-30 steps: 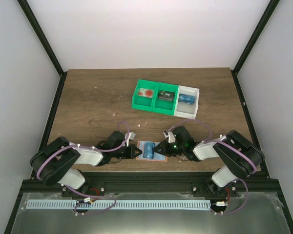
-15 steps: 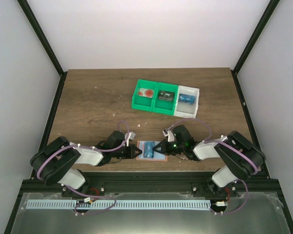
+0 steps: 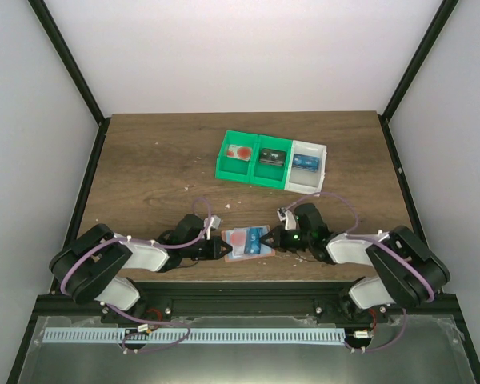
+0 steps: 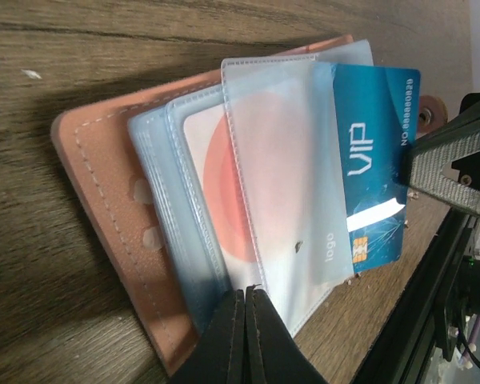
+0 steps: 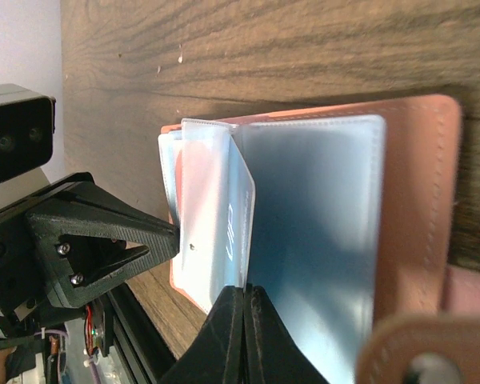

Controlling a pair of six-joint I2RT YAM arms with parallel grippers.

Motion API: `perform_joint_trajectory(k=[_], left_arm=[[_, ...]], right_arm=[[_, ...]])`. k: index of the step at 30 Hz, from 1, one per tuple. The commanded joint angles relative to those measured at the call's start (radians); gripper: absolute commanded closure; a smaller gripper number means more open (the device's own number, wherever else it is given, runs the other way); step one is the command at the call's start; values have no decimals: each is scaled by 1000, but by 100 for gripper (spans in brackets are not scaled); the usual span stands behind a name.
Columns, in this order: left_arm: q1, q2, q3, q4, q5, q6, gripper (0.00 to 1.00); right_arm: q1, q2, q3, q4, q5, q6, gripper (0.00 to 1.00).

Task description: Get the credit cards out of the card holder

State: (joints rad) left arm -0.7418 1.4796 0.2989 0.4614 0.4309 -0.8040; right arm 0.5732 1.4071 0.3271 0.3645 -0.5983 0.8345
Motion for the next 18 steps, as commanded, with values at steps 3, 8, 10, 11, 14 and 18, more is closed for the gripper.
perform_joint_trajectory(k=[3,8,10,11,14,18], left_arm=[[6,22,-14,-37,-10,14,100],[6,23,-9,-40,-13,15,100],[6,27,-6,-38,-10,12,100],[7,27,-6,-37,-6,8,100],[6,11,-2,-27,15,-24,98],[4,-46,12,12,92,-92,78]], right_arm=[[-50,-60,10,-113,50,-61,100],[-74,-157,26,-217,99,-93,100],[-75,-200,30,-255,120,-97,100],[-75,-220,34,-271,131,-97,100],[-75,-271,35,-308,165,-90,99],[-75,-326,20,-299,161,-53,100]])
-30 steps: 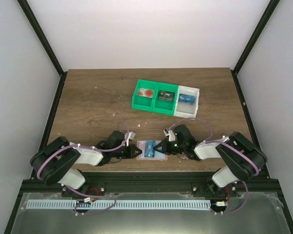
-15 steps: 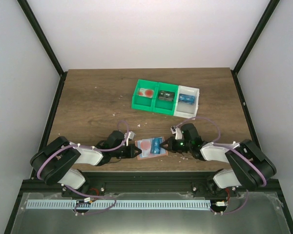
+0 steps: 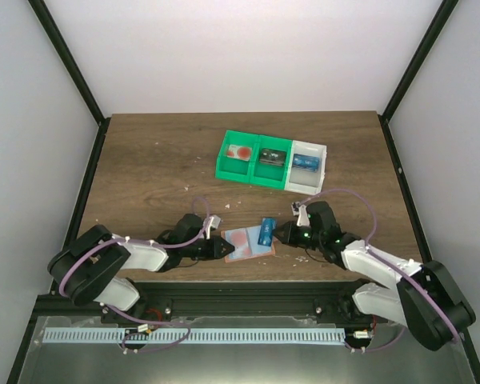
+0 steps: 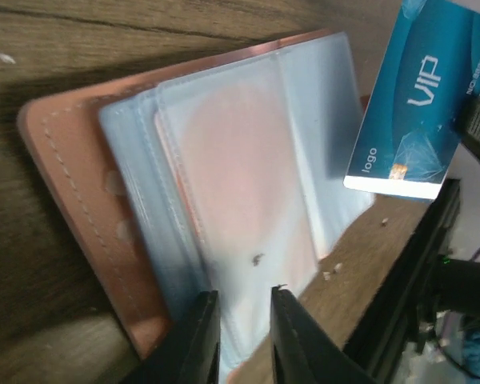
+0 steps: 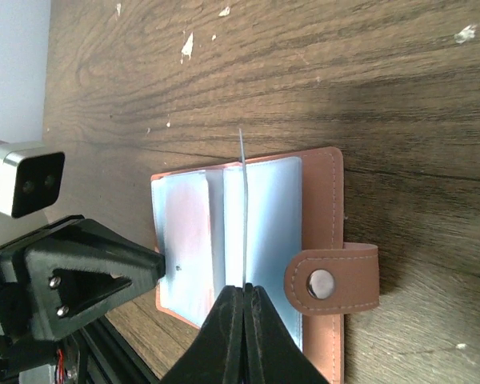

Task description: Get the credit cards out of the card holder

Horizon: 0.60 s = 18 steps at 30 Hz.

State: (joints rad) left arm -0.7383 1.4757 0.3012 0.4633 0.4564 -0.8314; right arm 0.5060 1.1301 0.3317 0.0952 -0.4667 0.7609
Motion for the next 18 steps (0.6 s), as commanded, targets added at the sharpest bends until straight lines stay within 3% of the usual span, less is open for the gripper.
perform_joint_trajectory(k=[1,6,9,18], left_arm=[[1,-61,11,19,79,-80,72],[-5,-147,29,51,112,-145,53],[-8,-181,12,142,139,-210,47],[-9,-197,-56,453,181,-389,34]], right_arm=[[-7,-63,5,-7,12,42,100],[-7,-129,-64,178,-94,229,100],[-5,-158,-82,281,-132,316,100],[25,-186,-49,383,-169,418,100]])
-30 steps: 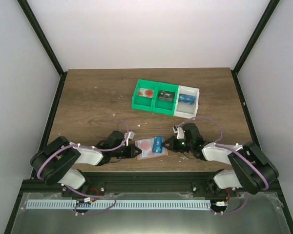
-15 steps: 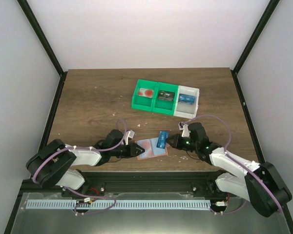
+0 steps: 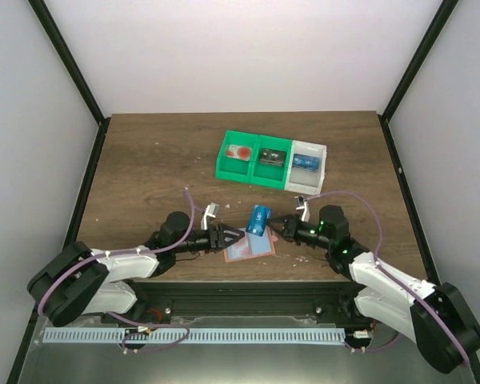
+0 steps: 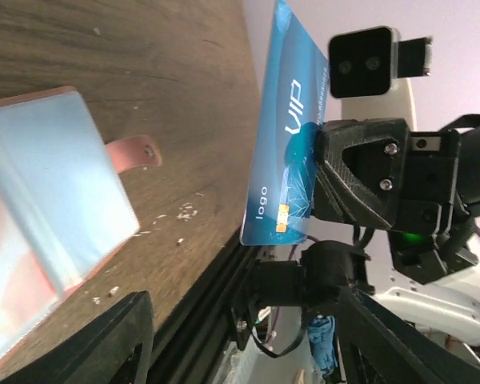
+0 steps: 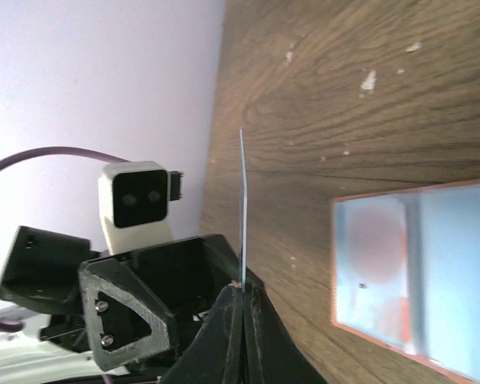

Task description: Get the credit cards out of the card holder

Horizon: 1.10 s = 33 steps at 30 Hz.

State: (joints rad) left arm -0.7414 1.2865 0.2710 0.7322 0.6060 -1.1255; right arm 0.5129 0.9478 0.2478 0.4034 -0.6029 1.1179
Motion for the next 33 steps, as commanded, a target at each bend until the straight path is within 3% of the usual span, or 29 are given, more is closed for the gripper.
perform_joint_trajectory(k=[1,7,13,21,24,27,33], left_arm=[[-5,-9,-28,208,34,-109,34],[-6,-7,-33,256,37,-123,49],[-5,16,-41,276,32,-129,54],[-6,49,-52,347,40,-144,97],[0,51,-64,353,45,-131,100],[11,47,-75,358,85,-101,100],[22,3,-60,232,238,25,100]], right_arm=[[24,3,37,87,-40,67,100],[66,43,32,166,-70,93,100],[90,56,23,211,-88,109,99],[98,52,19,195,-98,88,100],[98,35,20,159,-107,42,94],[96,-7,52,47,-112,-67,85],[47,-72,256,-455,-89,-410,74]])
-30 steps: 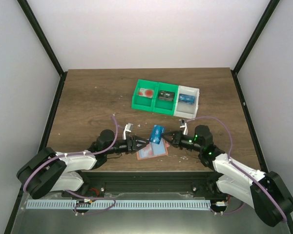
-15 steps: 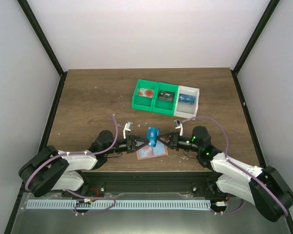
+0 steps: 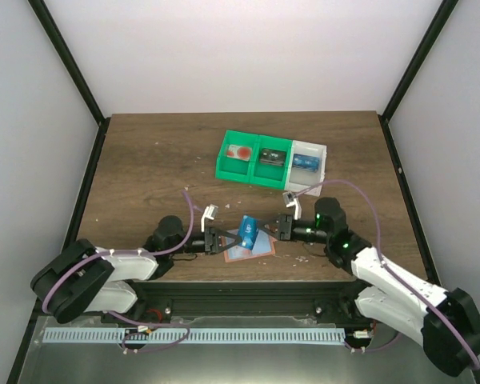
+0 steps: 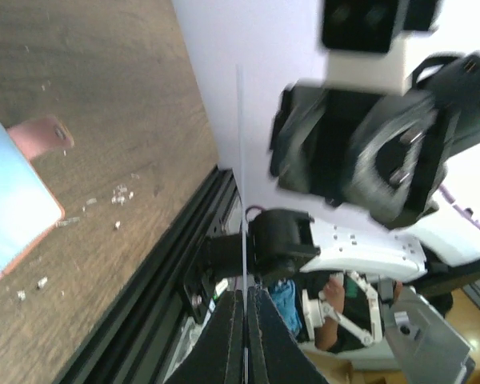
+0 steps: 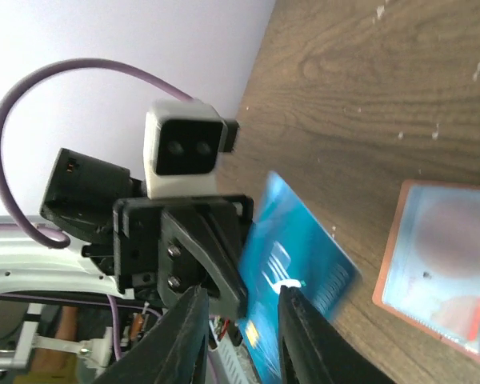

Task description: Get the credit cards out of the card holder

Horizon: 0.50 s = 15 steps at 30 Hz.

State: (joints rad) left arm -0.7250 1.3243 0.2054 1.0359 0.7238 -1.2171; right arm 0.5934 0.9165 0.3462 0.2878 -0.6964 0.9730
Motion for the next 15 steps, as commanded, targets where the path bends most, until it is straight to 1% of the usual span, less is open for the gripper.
perform_joint_trajectory(k=[1,4,7,11,15], left_arm=[[6,-51,16,-138,138,152,100],[3,-110,55,-364,164,288,100],[-1,-182,70,-516,180,362,100],[-2,-241,76,-578,195,390,100],[-4,-260,75,-560,242,386,100]], right_arm=[[-50,-46,180,-392,-2,-311,73],[-82,-41,244,-504,-55,-427,73],[-84,2,301,-595,-116,-506,73],[-84,42,318,-645,-248,-577,69],[-84,73,332,-703,-266,-627,70]])
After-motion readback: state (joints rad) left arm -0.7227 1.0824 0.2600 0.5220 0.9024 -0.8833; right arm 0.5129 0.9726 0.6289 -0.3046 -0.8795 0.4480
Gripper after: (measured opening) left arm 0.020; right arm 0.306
